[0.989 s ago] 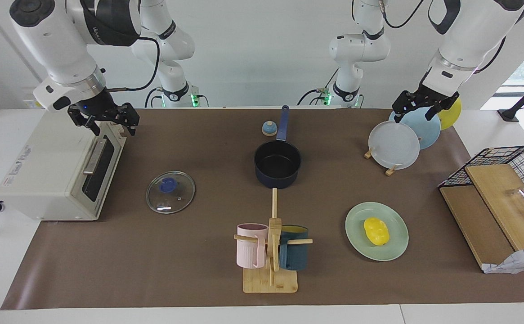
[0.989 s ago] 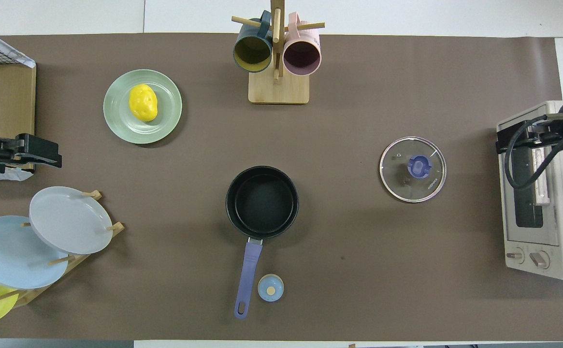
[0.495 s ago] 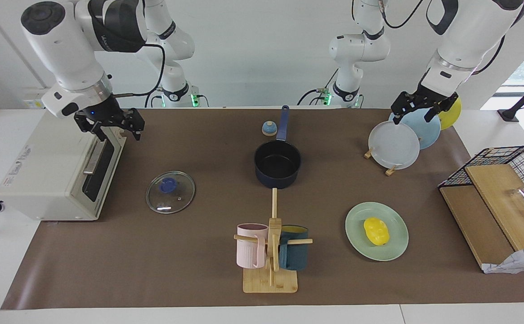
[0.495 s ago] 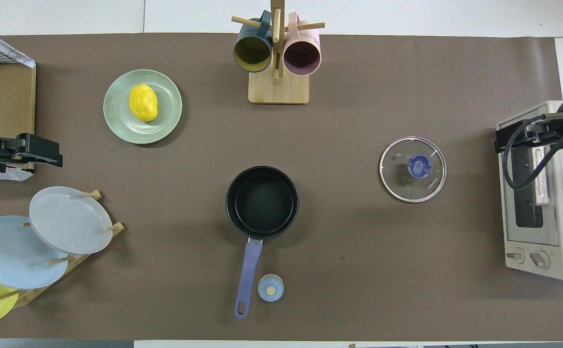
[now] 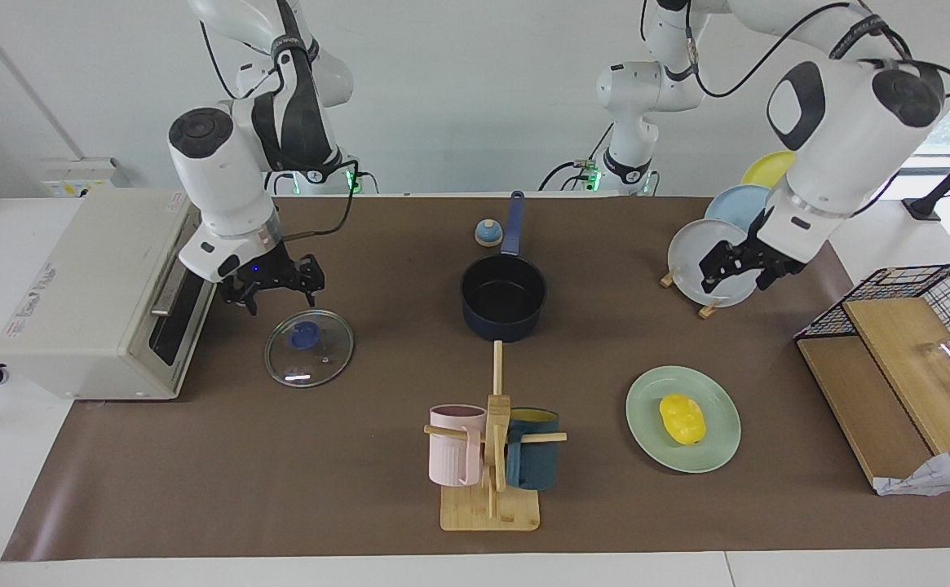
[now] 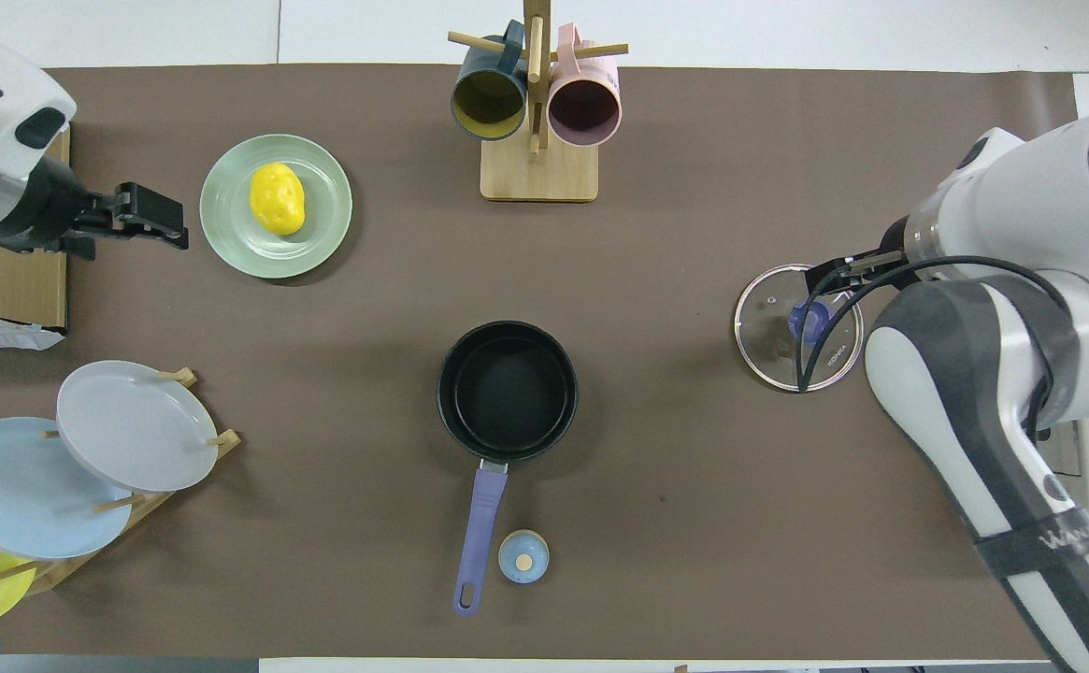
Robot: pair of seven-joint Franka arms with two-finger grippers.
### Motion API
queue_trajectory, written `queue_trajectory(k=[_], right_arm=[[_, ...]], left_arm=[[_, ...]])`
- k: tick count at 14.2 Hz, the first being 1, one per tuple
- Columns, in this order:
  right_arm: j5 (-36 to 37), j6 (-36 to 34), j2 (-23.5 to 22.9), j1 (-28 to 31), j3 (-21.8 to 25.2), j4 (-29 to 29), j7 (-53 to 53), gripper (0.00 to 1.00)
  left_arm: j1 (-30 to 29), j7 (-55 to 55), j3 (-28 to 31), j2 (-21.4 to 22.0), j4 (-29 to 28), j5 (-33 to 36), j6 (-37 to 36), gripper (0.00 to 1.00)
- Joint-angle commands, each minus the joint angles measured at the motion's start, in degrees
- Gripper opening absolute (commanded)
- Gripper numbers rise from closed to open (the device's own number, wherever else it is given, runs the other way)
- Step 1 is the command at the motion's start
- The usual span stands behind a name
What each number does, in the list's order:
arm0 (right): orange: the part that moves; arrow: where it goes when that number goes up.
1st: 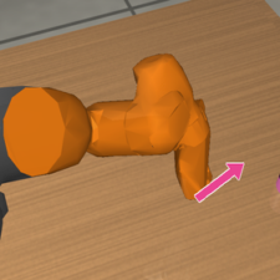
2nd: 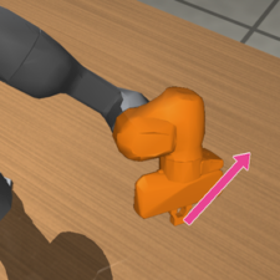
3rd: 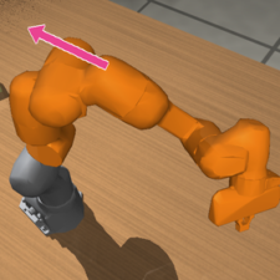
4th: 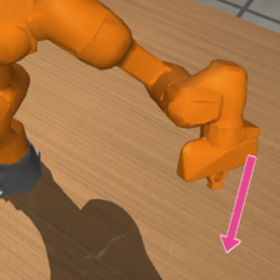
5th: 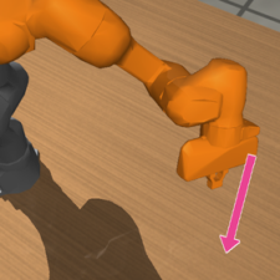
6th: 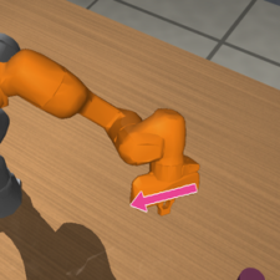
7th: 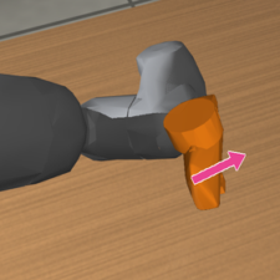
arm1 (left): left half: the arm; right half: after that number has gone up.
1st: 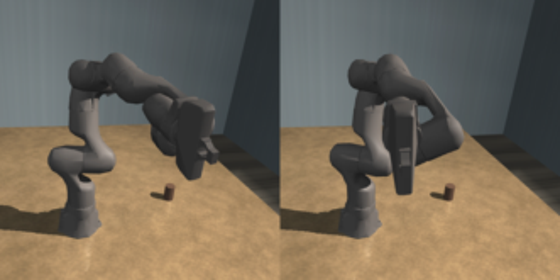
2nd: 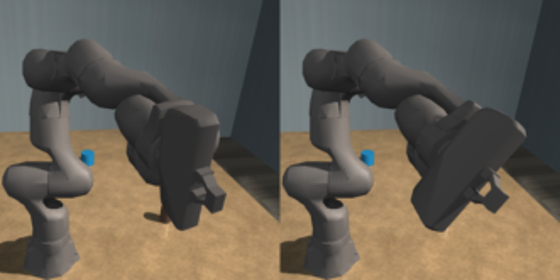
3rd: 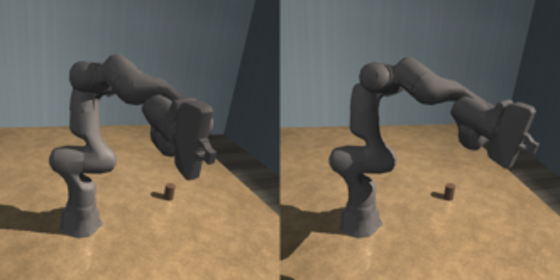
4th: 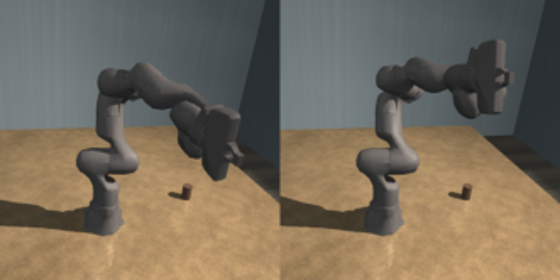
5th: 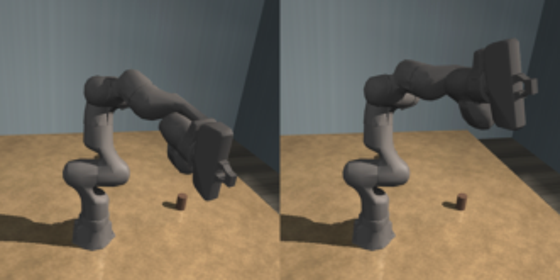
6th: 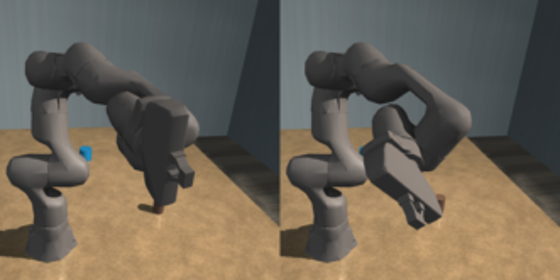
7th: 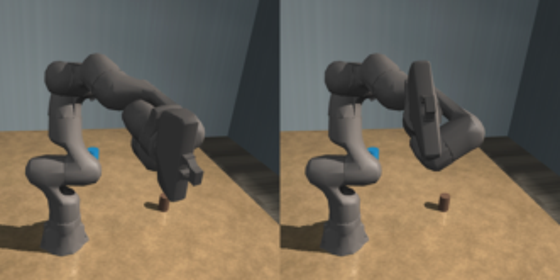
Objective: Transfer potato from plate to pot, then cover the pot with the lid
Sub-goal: 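Grasp the yellow potato with the left gripper while the right grasps the lid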
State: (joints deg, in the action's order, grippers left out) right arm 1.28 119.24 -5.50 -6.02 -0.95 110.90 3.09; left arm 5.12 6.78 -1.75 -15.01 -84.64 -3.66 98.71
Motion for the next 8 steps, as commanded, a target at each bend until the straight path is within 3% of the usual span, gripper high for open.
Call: queue_trajectory(k=[1, 2, 4, 8], right_arm=[[-1.28, 9.57, -0.04, 1.18, -0.10, 8.33, 4.81, 1.00], [-1.28, 13.52, 0.66, 1.10, -0.10, 11.58, 5.17, 1.00], [-1.28, 15.31, -0.73, 1.44, -0.10, 12.49, 5.18, 1.00], [-1.28, 15.49, -1.00, 1.36, -0.10, 13.55, 4.83, 1.00]], left_arm=[[1.81, 0.60, 0.52, -13.00, 10.28, -0.21, 4.26, 1.00], [2.17, 0.60, 0.70, -15.99, 10.46, -0.12, 6.47, 1.00], [2.87, 0.60, 0.96, -21.35, 11.60, 0.75, 11.30, 1.00], [2.79, 0.60, 0.87, -22.78, 9.25, 2.78, 15.35, 1.00]])
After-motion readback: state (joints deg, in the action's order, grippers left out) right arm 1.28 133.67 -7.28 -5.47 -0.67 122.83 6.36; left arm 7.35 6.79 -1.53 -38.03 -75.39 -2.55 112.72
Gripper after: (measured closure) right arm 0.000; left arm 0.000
